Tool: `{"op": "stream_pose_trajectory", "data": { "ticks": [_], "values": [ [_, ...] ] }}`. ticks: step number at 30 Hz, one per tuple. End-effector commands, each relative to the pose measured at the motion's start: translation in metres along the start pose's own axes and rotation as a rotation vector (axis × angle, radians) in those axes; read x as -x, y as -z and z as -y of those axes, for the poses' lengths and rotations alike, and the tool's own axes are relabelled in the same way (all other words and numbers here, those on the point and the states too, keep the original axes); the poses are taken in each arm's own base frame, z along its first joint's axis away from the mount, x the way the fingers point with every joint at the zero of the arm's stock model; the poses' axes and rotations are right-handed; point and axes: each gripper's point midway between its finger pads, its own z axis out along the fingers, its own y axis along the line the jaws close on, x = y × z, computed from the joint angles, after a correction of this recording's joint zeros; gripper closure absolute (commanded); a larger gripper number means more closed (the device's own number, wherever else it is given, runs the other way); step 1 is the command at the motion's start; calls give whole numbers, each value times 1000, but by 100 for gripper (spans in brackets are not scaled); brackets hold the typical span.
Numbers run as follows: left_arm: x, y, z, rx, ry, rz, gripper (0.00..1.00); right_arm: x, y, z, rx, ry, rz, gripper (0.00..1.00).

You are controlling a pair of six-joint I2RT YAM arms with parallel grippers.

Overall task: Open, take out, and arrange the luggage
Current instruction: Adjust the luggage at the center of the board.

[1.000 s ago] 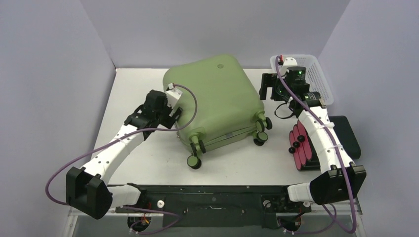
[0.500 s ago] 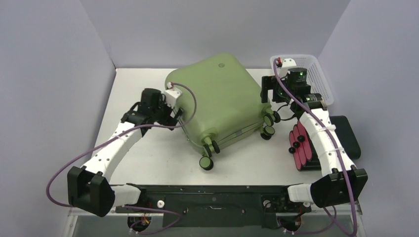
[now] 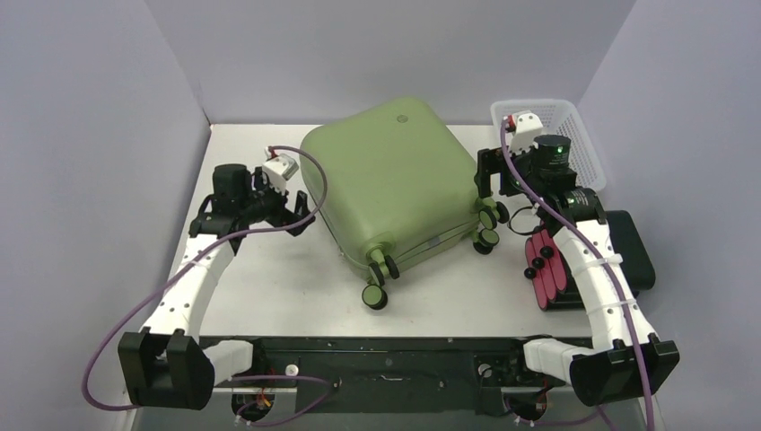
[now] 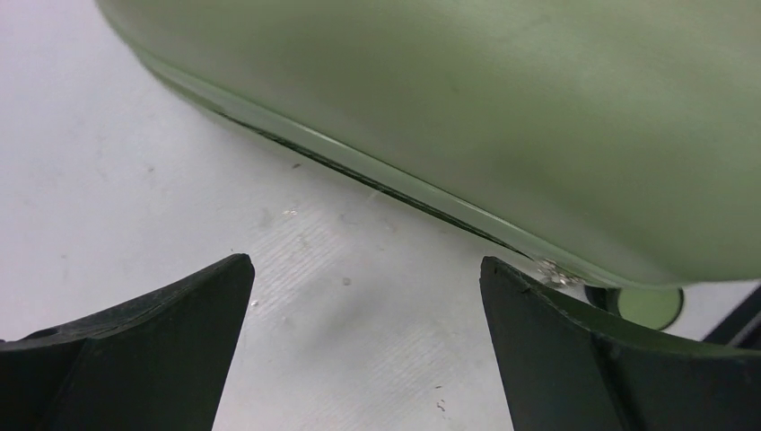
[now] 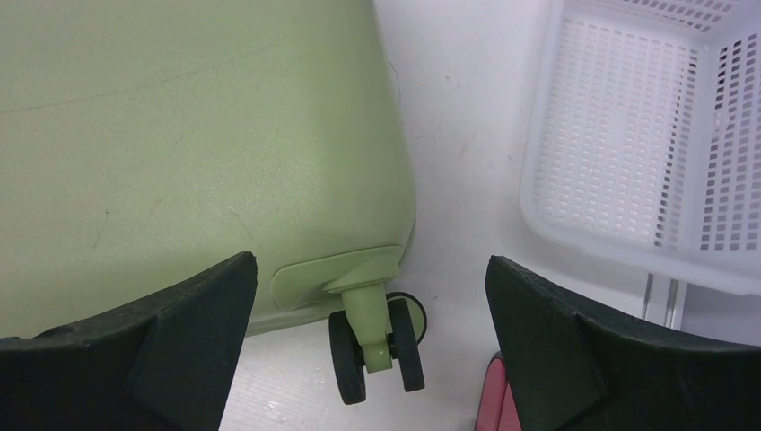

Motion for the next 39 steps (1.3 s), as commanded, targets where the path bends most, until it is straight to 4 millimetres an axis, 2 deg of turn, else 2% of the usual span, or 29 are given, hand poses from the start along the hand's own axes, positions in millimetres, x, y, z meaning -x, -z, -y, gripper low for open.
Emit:
{"op": "stream_pose_trajectory", "data": {
  "ticks": [1,6,12,15,16,17,19,20,21,22,23,24,25,26,27,28,29,30,31,32,33,34,35,36,37,38,39],
  "values": [
    [-1,12,51,-256,-105,102,4,7,-1,-5,30,22,38,5],
    [-21,19,71,-334,-142,129,4,6,-4,-9,51,22,31,5],
    [-37,12,73,-339,-161,106,4,6,5,-32,160,77,38,6],
    [-41,7,74,-321,-208,91,4,11,3,-25,90,59,46,6],
    [-37,4,70,-295,-222,99,4,13,-1,-14,24,47,38,6],
    [-30,4,65,-267,-212,112,4,13,-4,-9,-11,19,33,6],
    [-4,3,40,-150,-181,172,4,15,-10,9,-116,-18,32,6],
    [18,4,25,-82,-179,225,4,15,-12,16,-152,-32,24,6],
    [28,8,10,-37,-125,249,4,14,-13,18,-160,-38,17,6],
    [51,10,-1,-10,-118,293,4,13,-11,16,-151,-33,6,6],
    [61,14,-12,13,-65,314,4,13,-8,15,-143,-21,3,6],
    [83,17,-25,32,-37,351,4,10,-3,13,-128,-4,-10,6],
    [85,13,-39,50,-6,342,4,12,2,12,-121,25,-11,6],
    [106,19,-46,70,-2,374,4,7,9,10,-108,41,-32,6],
    [108,10,-57,89,22,361,4,5,13,11,-105,80,-45,6],
    [127,15,-61,100,27,391,4,-2,21,12,-106,97,-74,6],
    [126,4,-71,111,48,374,4,-7,25,13,-108,135,-94,6],
    [143,6,-76,118,66,402,4,-17,32,15,-107,172,-134,6],
    [141,-7,-85,122,93,383,4,-27,35,16,-109,192,-166,6],
    [156,-7,-89,123,100,404,4,-38,42,17,-104,223,-211,6],
    [151,-22,-98,118,127,378,4,-53,45,18,-106,236,-261,6],
    [164,-23,-101,115,132,397,4,-58,50,19,-107,253,-270,6],
    [157,-38,-107,96,154,371,4,-72,51,19,-102,262,-307,6],
    [169,-39,-109,88,157,390,4,-75,54,18,-100,276,-308,6],
    [163,-53,-113,68,178,368,4,-86,54,18,-94,281,-332,6],
    [174,-54,-114,54,182,384,4,-89,56,18,-91,289,-333,6],
    [167,-68,-117,33,203,360,4,-95,57,17,-88,291,-345,6]
  ]
}}
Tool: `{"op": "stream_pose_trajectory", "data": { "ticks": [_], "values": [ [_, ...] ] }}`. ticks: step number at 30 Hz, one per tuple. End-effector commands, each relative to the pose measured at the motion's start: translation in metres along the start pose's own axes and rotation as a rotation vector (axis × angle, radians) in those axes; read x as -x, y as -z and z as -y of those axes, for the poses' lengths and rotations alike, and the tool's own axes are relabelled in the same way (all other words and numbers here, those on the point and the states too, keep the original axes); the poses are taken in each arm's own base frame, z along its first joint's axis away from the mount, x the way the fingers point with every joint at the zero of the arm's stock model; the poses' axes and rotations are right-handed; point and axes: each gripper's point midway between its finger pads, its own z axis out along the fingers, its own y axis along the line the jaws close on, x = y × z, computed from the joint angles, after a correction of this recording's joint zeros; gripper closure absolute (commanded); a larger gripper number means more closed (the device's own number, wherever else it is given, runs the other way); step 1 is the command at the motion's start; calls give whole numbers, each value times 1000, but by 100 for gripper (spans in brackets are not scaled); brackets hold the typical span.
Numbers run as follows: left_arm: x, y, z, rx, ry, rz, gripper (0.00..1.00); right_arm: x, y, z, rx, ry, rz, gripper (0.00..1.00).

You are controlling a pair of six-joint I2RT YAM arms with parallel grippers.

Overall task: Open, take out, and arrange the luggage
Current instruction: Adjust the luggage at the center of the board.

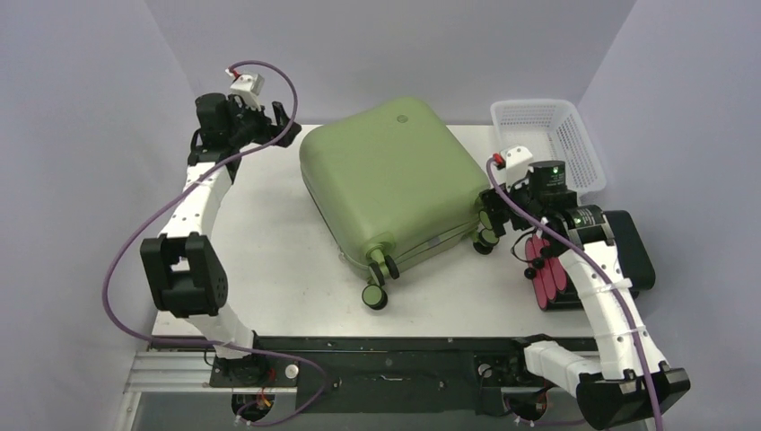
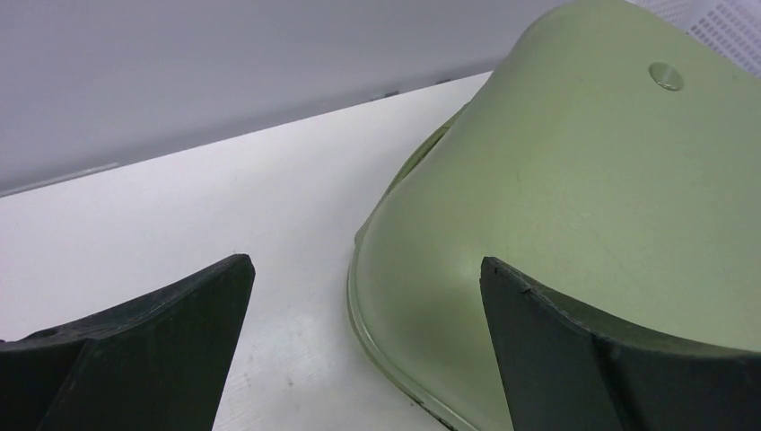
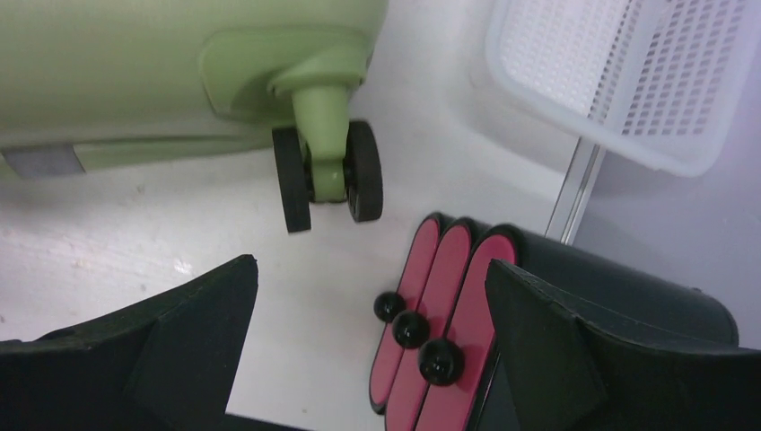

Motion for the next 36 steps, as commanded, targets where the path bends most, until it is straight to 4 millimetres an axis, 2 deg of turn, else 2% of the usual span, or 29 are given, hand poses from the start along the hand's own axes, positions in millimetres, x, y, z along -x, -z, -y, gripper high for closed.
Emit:
{"op": "stream_pose_trajectory", "data": {
  "ticks": [1,2,3,4,5,9,13,16,17,18,24,25,26,31,32,33,34,35,36],
  "values": [
    [24,-30,-3,-51,74,36,4,-40,2,-4,2,79,-112,6],
    [13,-40,-6,-61,94,12,4,-43,0,-1,-18,80,-124,6],
    [20,-44,-5,-70,98,24,4,-43,-1,-2,-21,79,-126,6],
    [13,-52,-7,-83,110,11,4,-45,-5,-2,-29,81,-138,6],
    [19,-55,-5,-96,114,21,4,-45,-8,-4,-25,83,-142,6],
    [12,-74,-1,-145,133,9,4,-41,-26,-11,-32,85,-159,6],
    [-7,-88,1,-178,147,-35,4,-30,-43,-2,-111,66,-151,6],
    [-23,-89,2,-196,154,-72,4,-21,-58,2,-142,52,-141,6],
    [-28,-92,17,-232,151,-87,4,-16,-59,4,-151,49,-132,6],
    [-35,-92,20,-243,157,-103,4,-14,-65,4,-152,50,-130,7],
    [-59,-72,35,-329,199,-171,4,3,-82,-12,-48,84,-91,13],
    [-57,-66,41,-351,201,-176,4,7,-87,-17,-17,88,-78,15],
    [-64,-60,36,-346,216,-188,4,12,-89,-19,1,101,-66,16],
    [-85,-30,43,-387,266,-234,4,29,-110,-48,179,144,-39,19],
    [-88,-26,44,-394,268,-243,4,38,-110,-54,217,149,-16,19],
    [-94,-19,46,-396,269,-253,4,37,-119,-59,244,152,-33,19],
    [-96,-15,46,-397,272,-257,4,47,-119,-65,285,157,-10,19],
    [-102,-8,47,-392,272,-263,4,43,-128,-71,315,167,-32,19],
    [-98,-3,48,-389,262,-254,4,52,-128,-75,342,174,-13,19]
  ]
}}
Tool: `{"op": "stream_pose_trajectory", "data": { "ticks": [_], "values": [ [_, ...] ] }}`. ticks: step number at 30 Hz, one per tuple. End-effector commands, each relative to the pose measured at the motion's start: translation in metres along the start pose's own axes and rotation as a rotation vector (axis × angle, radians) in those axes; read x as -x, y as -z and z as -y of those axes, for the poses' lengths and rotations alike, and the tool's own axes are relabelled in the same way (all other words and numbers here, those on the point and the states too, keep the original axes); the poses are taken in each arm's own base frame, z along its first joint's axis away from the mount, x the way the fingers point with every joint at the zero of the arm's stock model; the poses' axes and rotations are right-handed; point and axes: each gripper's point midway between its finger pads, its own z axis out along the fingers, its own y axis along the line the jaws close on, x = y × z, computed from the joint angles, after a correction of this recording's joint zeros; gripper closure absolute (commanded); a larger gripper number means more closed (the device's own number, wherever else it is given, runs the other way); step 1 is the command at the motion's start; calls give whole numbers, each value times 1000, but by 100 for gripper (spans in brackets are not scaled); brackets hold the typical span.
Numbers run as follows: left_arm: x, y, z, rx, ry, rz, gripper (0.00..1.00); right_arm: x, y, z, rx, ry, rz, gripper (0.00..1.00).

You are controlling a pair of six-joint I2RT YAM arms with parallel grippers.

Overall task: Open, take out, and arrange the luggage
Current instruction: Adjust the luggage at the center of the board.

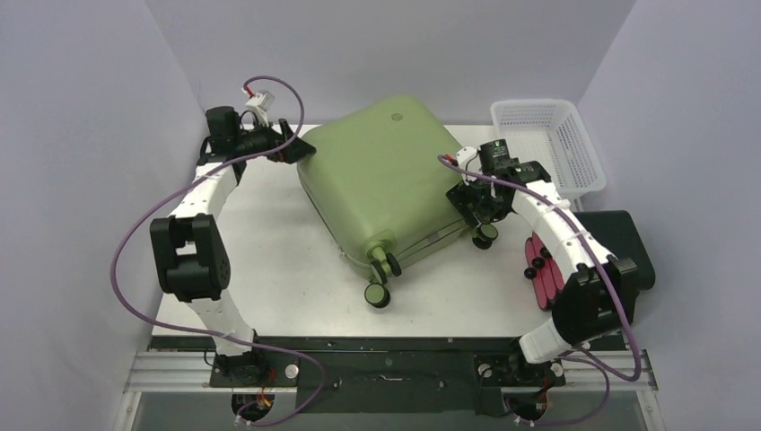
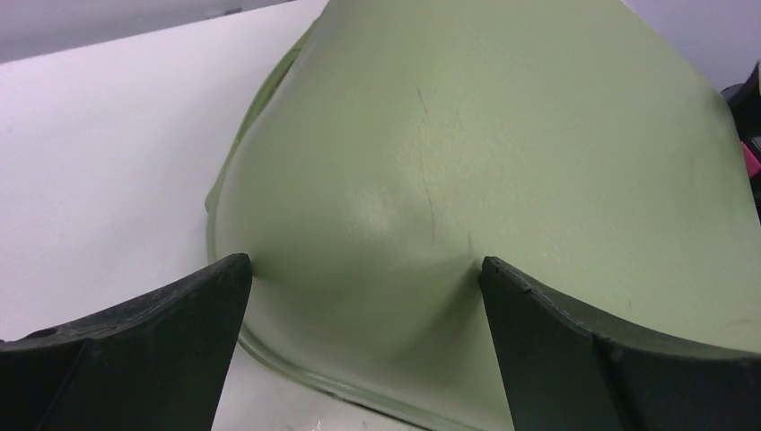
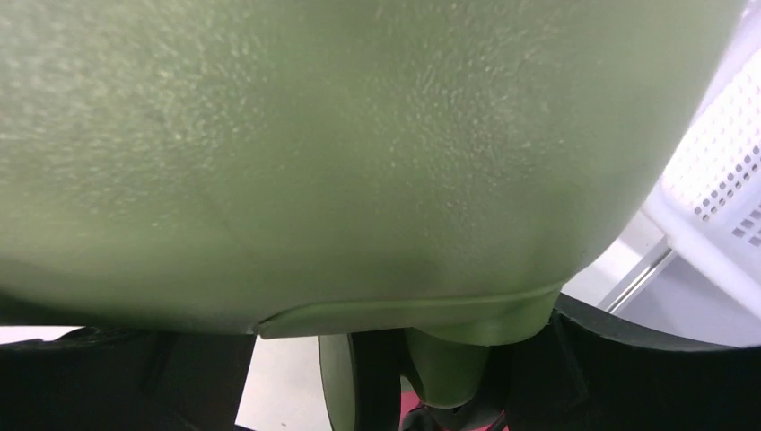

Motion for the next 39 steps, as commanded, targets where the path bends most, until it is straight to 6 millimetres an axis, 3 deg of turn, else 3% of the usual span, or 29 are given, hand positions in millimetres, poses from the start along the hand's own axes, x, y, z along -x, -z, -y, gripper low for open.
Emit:
{"op": "stream_pose_trajectory", "data": {
  "ticks": [1,7,11,14,17,18,23,24,25,26,27,28,29,34,39],
  "values": [
    [-46,23,13,-35,60,-96,4,86,-18,-14,131,58,247,19],
    [-52,50,2,15,80,-67,4,118,-31,-18,151,147,314,16],
    [-58,64,1,29,100,-64,4,149,-29,-21,183,201,365,14],
    [-52,75,3,57,80,-35,4,160,-33,-24,203,227,363,14],
    [-26,90,-11,180,58,49,4,165,-32,-15,146,209,361,14],
    [-9,95,-12,212,26,90,4,167,-27,-11,122,196,374,14],
    [61,103,-32,336,-12,279,4,142,-14,3,22,167,351,10],
    [77,99,-35,328,-2,315,4,139,-4,3,12,163,359,10],
    [78,92,-45,328,22,316,4,130,-3,3,6,158,336,10],
    [98,90,-41,310,18,350,4,129,8,4,-9,149,348,10],
    [94,80,-55,307,46,335,4,120,10,3,-10,143,328,10],
    [111,75,-50,289,34,354,4,118,22,4,-23,134,342,10],
    [118,66,-59,293,41,355,4,110,25,2,-25,130,324,9],
    [113,18,-74,276,62,306,4,90,64,-4,-49,114,352,9],
    [89,-19,-85,234,109,239,4,70,88,-34,5,190,374,9]
  ]
}}
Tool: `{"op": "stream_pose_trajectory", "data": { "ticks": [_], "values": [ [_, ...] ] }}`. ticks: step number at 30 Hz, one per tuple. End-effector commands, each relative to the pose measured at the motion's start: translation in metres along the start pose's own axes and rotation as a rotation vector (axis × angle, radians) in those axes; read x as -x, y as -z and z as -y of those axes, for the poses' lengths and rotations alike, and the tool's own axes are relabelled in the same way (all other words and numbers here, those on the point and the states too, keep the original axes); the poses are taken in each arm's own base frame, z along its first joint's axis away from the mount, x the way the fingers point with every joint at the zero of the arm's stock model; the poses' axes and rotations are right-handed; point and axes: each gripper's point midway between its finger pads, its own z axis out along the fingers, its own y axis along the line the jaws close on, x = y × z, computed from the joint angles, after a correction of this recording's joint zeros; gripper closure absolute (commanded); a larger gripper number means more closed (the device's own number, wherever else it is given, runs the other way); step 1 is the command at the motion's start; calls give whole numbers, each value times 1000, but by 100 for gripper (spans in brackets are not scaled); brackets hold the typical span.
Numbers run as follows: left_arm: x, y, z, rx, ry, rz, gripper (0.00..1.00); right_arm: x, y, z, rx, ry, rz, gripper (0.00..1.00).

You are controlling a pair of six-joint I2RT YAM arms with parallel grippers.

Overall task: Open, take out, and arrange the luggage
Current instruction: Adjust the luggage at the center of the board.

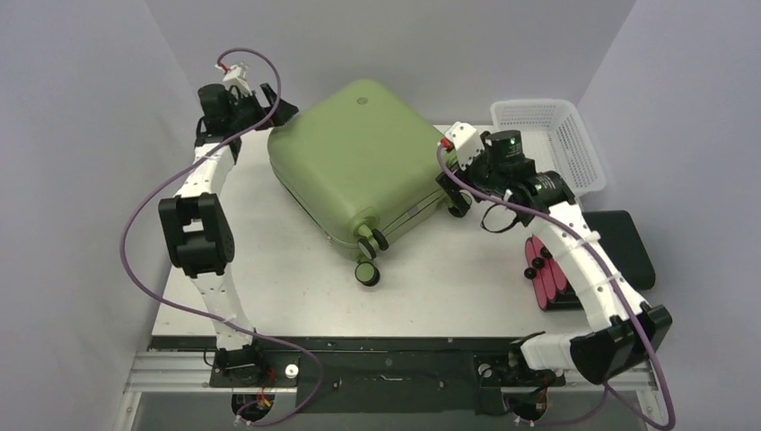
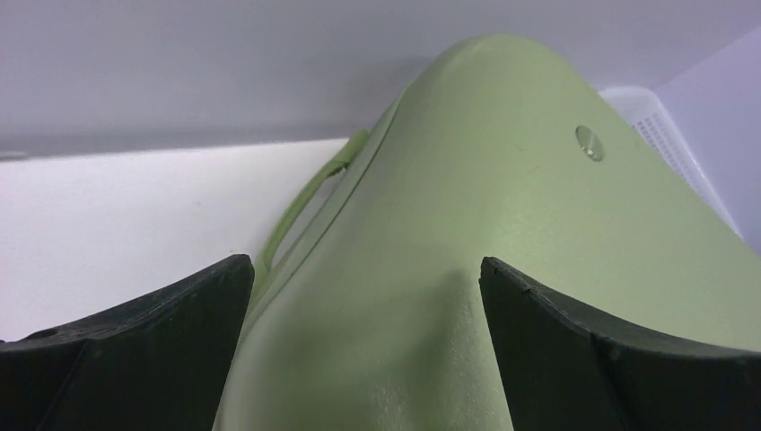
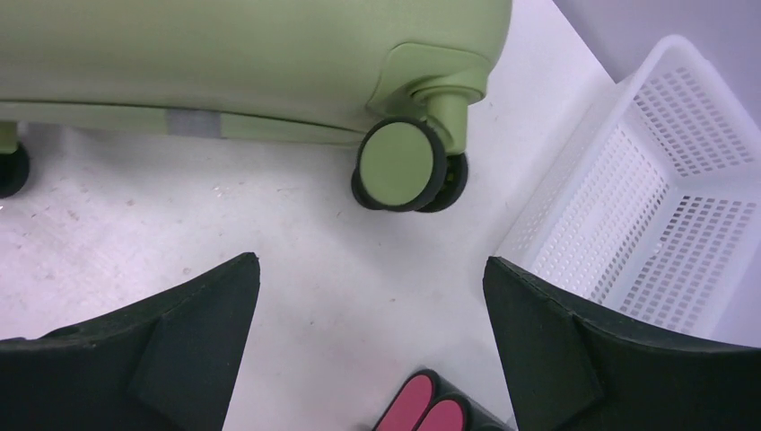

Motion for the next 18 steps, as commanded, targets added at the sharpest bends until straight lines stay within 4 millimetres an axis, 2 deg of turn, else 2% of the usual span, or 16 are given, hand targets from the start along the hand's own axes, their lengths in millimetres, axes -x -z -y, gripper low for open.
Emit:
{"op": "stream_pose_trajectory", "data": {
  "ticks": [1,2,3,4,6,8,9,10,11,12,13,14,16,17,18],
  "values": [
    [-11,-20,11,-52,44,-32,4,-18,17,-30,59,50,-23,9],
    [-16,-21,9,-60,55,-39,4,-17,20,-32,50,78,-13,9],
    [-20,-21,11,-78,67,-50,4,-28,15,-30,20,87,-47,9],
    [-24,-20,11,-84,73,-53,4,-27,11,-25,-10,92,-41,9],
    [-31,-18,13,-100,76,-65,4,-36,0,-6,-102,72,-79,9],
    [-38,-14,15,-118,80,-77,4,-34,-7,26,-199,-19,-79,9],
    [-42,-12,17,-132,83,-83,4,-30,-10,35,-206,-56,-62,9],
    [-44,-11,18,-137,89,-88,4,-27,-13,58,-243,-132,-59,9],
    [-49,-9,20,-146,94,-98,4,-26,-16,62,-225,-161,-58,9],
    [-51,-8,21,-151,99,-103,4,-24,-22,79,-233,-201,-61,9],
    [-55,-7,22,-154,103,-109,4,-25,-26,78,-199,-209,-72,9],
    [-57,-6,23,-156,105,-112,4,-22,-35,85,-190,-207,-83,9],
    [-63,-4,24,-160,117,-120,4,-23,-51,80,-119,-188,-115,9],
    [-66,-3,25,-165,120,-121,4,-33,-61,72,-67,-166,-162,9],
    [-67,-2,26,-167,131,-123,4,-24,-64,67,-15,-152,-139,9]
  ]
}}
